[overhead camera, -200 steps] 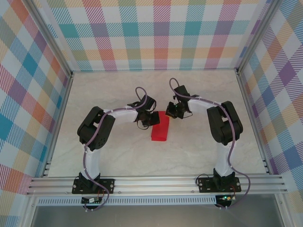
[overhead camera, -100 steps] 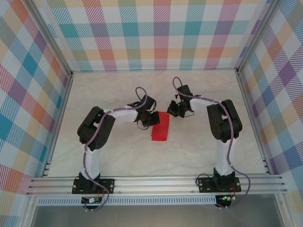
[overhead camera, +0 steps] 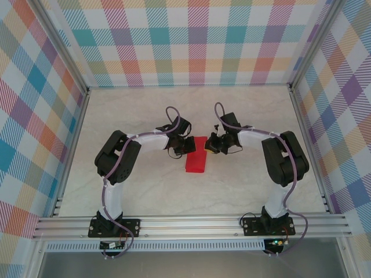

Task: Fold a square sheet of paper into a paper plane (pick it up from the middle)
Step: Fold the square sheet of paper in half at the center of the table.

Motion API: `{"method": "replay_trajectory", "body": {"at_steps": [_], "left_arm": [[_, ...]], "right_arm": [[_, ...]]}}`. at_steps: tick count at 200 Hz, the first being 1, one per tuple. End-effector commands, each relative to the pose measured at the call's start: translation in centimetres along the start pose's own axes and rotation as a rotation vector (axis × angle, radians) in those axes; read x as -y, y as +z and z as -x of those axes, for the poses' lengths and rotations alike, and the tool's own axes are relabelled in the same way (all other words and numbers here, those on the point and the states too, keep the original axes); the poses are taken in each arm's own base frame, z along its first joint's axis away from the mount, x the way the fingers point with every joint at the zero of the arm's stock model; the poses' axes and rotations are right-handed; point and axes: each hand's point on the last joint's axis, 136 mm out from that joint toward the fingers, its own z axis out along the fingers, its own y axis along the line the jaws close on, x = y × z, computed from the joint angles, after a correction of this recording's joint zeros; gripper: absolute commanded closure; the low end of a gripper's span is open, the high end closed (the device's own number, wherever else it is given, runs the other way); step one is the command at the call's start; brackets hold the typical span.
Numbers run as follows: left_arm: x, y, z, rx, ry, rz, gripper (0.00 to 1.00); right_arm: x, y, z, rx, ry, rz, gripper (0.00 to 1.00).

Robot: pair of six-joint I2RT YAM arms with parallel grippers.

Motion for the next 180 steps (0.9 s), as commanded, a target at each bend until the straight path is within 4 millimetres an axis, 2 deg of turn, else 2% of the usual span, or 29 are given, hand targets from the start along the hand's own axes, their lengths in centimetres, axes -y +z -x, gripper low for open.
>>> {"method": "replay_trajectory", "body": {"at_steps": [1, 37, 84, 134, 151, 180], "left_arm": [[-3.5, 1.5, -2.8, -0.088, -0.036, 0.127, 0.92], [-3.6, 1.6, -2.8, -0.085, -0.042, 0.133, 0.93], [-3.7, 1.4, -2.8, -0.081, -0.049, 0.14, 0.93], [-3.2, 1.4, -2.2, -0.062, -0.052, 0.129, 0.93], [-3.0, 1.3, -1.9, -0.053, -0.047, 0.129, 0.93], [-3.2, 1.2, -1.7, -0.047, -0.041, 0.146, 0.93]], "right_arm": [[-0.5, 0.3, -1.2, -0.037, -0.026, 0.037, 1.0], [1.8, 1.6, -1.7, -0.062, 0.013, -0.031, 1.0], [1.4, 0.5, -1.9, -0.055, -0.022, -0.044, 1.0], [4.6, 2.1, -2.2, -0.087, 0.009, -0.156, 1.0], [3.3, 1.8, -2.2, -0.083, -0.01, -0.102, 1.0], [-0.1, -0.6, -2.6, -0.052, -0.081, 0.016, 1.0]]}}
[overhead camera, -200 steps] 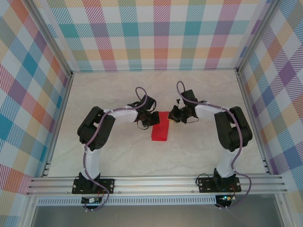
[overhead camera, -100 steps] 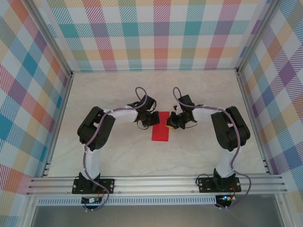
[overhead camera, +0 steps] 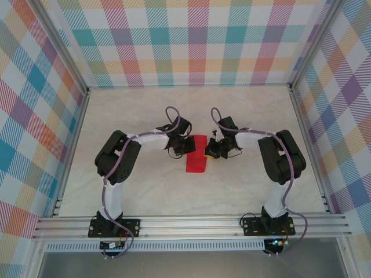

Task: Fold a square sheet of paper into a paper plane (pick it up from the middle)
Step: Fold the square sheet of paper in half at the center of the table.

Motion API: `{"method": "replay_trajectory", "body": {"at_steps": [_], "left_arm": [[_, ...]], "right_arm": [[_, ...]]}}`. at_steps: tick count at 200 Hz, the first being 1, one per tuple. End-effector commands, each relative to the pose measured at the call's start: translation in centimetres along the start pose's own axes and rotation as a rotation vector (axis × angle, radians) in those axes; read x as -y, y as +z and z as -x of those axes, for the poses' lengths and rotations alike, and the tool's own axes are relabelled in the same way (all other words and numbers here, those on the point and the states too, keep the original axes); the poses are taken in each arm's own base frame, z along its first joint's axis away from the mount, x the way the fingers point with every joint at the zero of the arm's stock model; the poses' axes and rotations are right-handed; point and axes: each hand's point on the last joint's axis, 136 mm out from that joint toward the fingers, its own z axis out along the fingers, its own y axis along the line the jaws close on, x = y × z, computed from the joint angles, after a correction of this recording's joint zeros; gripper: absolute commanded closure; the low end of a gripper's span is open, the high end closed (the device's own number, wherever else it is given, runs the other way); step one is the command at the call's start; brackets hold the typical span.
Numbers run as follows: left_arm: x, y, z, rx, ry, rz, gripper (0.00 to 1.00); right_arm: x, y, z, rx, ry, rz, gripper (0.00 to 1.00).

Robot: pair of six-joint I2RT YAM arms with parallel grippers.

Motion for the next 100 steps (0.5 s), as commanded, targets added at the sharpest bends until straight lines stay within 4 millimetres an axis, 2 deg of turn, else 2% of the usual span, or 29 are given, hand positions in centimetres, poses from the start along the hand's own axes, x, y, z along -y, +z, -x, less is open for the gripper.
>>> {"method": "replay_trajectory", "body": {"at_steps": [1, 17, 37, 100], "left_arm": [[-3.2, 1.3, -1.7, -0.051, -0.023, 0.135, 0.93], [-3.4, 1.4, -1.8, -0.053, -0.025, 0.143, 0.93], [-3.5, 1.4, -1.9, -0.054, -0.027, 0.147, 0.93], [-3.2, 1.9, -1.5, -0.052, -0.035, 0.142, 0.93]], "right_arm": [[-1.7, -1.8, -1.0, 0.008, -0.061, 0.065, 1.0], [-2.9, -2.8, -1.7, 0.005, -0.084, 0.124, 0.99], [-3.2, -2.8, -2.9, -0.027, -0.077, 0.167, 0.99], [-1.0, -0.6, -4.5, -0.091, -0.05, 0.118, 0.99]]}}
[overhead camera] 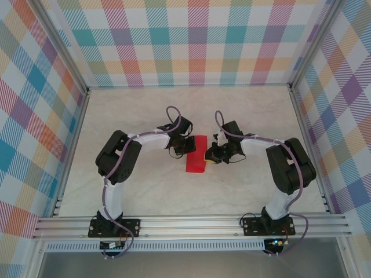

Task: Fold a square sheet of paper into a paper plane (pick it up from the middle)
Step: Fold the square sheet of paper in half at the center of the table.

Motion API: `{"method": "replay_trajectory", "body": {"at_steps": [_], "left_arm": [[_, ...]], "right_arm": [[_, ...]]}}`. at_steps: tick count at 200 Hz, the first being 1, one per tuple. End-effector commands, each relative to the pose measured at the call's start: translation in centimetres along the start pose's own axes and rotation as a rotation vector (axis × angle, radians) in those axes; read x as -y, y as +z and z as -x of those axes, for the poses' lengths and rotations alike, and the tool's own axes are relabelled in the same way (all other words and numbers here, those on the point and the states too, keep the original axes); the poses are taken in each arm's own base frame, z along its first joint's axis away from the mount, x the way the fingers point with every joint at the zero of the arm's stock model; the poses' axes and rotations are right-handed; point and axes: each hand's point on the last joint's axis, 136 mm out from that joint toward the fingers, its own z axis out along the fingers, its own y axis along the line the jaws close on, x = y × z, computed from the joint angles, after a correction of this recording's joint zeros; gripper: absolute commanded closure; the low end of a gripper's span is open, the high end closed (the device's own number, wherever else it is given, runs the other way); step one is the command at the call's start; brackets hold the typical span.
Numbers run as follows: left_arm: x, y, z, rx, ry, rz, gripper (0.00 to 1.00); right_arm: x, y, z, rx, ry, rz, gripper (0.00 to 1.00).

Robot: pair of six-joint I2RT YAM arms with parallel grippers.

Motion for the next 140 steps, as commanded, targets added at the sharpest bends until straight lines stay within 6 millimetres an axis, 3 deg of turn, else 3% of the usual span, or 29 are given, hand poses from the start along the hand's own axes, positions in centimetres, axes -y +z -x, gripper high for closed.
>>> {"method": "replay_trajectory", "body": {"at_steps": [1, 69, 110, 140], "left_arm": [[-3.2, 1.9, -1.6, -0.052, -0.032, 0.123, 0.93], [-3.1, 2.0, -1.7, -0.06, -0.029, 0.118, 0.93], [-2.8, 2.3, -1.7, -0.068, -0.026, 0.095, 0.93], [-2.9, 2.6, -2.0, -0.078, -0.024, 0.087, 0.93]], "right_arm": [[0.5, 1.1, -0.9, -0.043, -0.02, 0.009, 0.99], [4.8, 2.1, -1.8, -0.057, 0.066, -0.162, 1.0], [2.0, 0.8, -1.4, -0.027, 0.028, -0.085, 0.99], [0.4, 0.2, -2.2, -0.046, 0.006, -0.025, 0.99]]}}
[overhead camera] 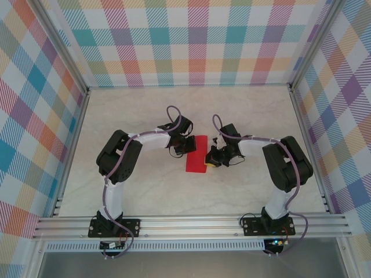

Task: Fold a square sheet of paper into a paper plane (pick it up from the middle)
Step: Fold the square sheet of paper in half at the center of the table.

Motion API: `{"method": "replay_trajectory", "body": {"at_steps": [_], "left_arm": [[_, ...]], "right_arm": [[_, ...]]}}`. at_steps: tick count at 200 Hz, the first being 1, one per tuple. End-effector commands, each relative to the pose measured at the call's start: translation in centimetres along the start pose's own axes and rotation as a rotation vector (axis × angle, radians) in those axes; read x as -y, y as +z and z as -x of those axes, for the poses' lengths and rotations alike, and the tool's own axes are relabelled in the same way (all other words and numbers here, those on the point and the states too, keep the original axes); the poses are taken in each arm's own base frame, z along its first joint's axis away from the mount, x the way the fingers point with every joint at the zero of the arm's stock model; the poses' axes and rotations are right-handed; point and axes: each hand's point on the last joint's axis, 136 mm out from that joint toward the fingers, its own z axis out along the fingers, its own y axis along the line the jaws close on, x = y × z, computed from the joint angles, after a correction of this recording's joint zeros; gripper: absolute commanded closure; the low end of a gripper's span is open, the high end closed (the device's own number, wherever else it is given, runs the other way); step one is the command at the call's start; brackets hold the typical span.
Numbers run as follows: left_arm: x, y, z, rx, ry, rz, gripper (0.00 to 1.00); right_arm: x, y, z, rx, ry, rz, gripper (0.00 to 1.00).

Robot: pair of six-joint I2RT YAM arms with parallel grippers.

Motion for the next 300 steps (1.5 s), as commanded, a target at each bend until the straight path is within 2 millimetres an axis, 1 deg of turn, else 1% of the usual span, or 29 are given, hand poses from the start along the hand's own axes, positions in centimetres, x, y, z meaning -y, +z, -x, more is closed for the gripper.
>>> {"method": "replay_trajectory", "body": {"at_steps": [1, 33, 35, 42, 74, 88, 118, 130, 144, 183, 196, 212, 224, 241, 253, 262, 273, 285, 300], "left_arm": [[-3.0, 2.5, -2.0, -0.069, -0.022, 0.089, 0.93], [-3.4, 2.7, -2.3, -0.08, -0.017, 0.094, 0.93], [-2.9, 2.8, -1.9, -0.062, -0.01, 0.077, 0.93], [-2.9, 2.9, -1.8, -0.056, -0.005, 0.075, 0.93], [-2.9, 2.8, -1.8, -0.056, -0.002, 0.074, 0.93], [-2.8, 2.7, -1.7, -0.053, -0.003, 0.07, 0.93], [-2.7, 2.3, -1.6, -0.04, -0.008, 0.065, 0.93], [-2.7, 2.3, -1.6, -0.037, -0.012, 0.066, 0.93], [-2.7, 2.3, -1.5, -0.035, -0.014, 0.067, 0.93], [-2.5, 2.3, -1.6, -0.04, -0.019, 0.057, 0.93], [-2.3, 2.1, -1.5, -0.038, -0.016, 0.053, 0.93], [-1.8, 1.8, -1.3, -0.035, -0.011, 0.041, 0.93], [-1.3, 1.5, -1.0, -0.028, -0.004, 0.031, 0.92], [-0.5, 1.0, -0.5, -0.021, 0.007, 0.01, 0.92], [0.0, 0.7, -0.3, -0.019, 0.013, -0.002, 0.92], [0.3, 0.5, -0.1, -0.014, 0.018, -0.009, 0.91], [0.6, 0.2, 0.1, -0.008, 0.024, -0.013, 0.91], [0.8, 0.0, 0.2, -0.006, 0.028, -0.015, 0.9], [1.1, -0.3, 0.3, -0.001, 0.033, -0.022, 0.9]], "right_arm": [[-1.0, -0.6, -1.5, -0.03, -0.017, 0.029, 0.99], [0.5, 0.6, -3.1, -0.073, 0.021, -0.003, 0.99], [0.6, 0.7, -3.2, -0.074, 0.023, -0.005, 0.99], [1.0, 0.9, -3.4, -0.08, 0.032, -0.01, 0.99], [2.4, 1.4, -3.8, -0.087, 0.054, -0.06, 0.99], [2.1, 1.1, -3.7, -0.08, 0.045, -0.055, 0.99], [0.1, -0.2, -3.7, -0.058, -0.006, 0.005, 0.98], [0.0, -0.4, -3.9, -0.066, -0.01, 0.011, 0.98], [0.4, -0.1, -4.3, -0.084, -0.005, 0.004, 0.98], [2.7, 1.1, -4.7, -0.121, 0.035, -0.068, 0.98], [2.8, 1.1, -4.6, -0.118, 0.04, -0.08, 0.99], [1.4, 0.2, -3.9, -0.08, 0.02, -0.052, 0.99], [0.0, -0.8, -2.8, -0.021, -0.01, -0.033, 0.99], [-2.1, -2.4, -0.7, 0.079, -0.06, -0.012, 0.98], [-3.1, -3.2, 1.0, 0.149, -0.085, -0.021, 0.98], [-3.4, -3.5, 2.2, 0.19, -0.099, -0.037, 0.98], [-3.3, -3.4, 3.7, 0.225, -0.101, -0.071, 0.98], [-2.8, -2.7, 5.0, 0.225, -0.084, -0.093, 0.98], [-2.9, -1.9, 6.5, 0.229, -0.085, -0.095, 0.98]]}}
